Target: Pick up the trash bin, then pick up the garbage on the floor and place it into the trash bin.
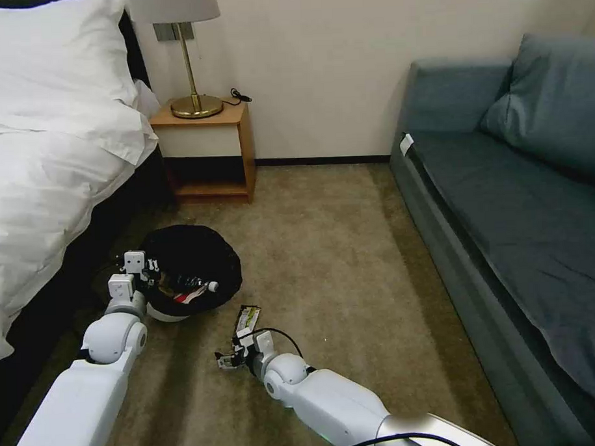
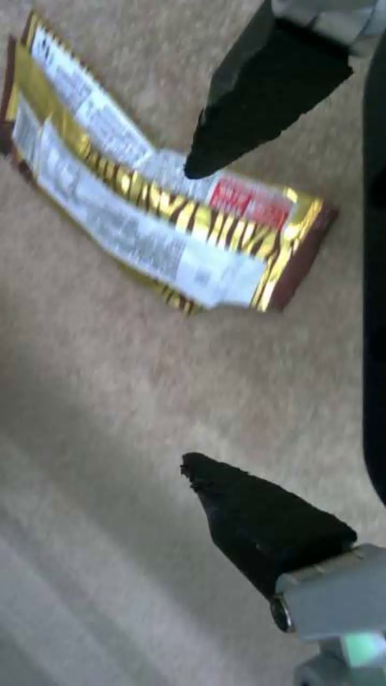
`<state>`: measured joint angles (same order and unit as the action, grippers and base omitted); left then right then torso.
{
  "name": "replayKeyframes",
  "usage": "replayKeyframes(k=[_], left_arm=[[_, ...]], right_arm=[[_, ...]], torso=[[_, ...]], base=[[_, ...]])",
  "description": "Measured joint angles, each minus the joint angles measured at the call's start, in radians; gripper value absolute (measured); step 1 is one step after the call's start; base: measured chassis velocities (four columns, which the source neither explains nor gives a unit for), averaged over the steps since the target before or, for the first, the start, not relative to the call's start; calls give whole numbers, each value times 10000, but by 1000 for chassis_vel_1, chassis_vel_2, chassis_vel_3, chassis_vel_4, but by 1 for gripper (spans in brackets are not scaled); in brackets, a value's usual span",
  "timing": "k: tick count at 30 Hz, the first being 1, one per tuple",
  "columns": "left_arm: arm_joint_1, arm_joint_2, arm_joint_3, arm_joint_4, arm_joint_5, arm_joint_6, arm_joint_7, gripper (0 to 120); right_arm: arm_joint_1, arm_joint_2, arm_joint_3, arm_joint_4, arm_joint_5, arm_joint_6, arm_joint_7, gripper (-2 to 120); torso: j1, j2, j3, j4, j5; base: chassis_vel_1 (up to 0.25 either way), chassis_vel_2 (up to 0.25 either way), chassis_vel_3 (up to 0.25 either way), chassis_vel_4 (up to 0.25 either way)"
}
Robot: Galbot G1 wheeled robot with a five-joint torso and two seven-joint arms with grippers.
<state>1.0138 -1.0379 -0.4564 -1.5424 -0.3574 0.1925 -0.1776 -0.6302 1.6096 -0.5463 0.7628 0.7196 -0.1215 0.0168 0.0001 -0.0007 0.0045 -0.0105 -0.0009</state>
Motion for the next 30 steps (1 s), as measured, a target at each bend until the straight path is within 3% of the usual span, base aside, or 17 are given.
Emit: replayKeyframes(k=[13,22,30], left_arm=[[-18,-268,49,112,139,-73,67,5],[-173,-219,130,57,48,-74,22,5],[36,-228,-6,-54,69,-70,39,5]], right_arm=[[388,-6,388,-1257,-466,337,-1088,98],[478,-10,539,-1459,-554,393,-1562,96],[441,-15,660,-1816,-944,517,-1960,90]], torso=[[0,1,2,2,-2],[0,1,1,1,0],[0,1,1,1,-2]], base=[[0,0,0,0],[0,0,0,0],[0,0,0,0]])
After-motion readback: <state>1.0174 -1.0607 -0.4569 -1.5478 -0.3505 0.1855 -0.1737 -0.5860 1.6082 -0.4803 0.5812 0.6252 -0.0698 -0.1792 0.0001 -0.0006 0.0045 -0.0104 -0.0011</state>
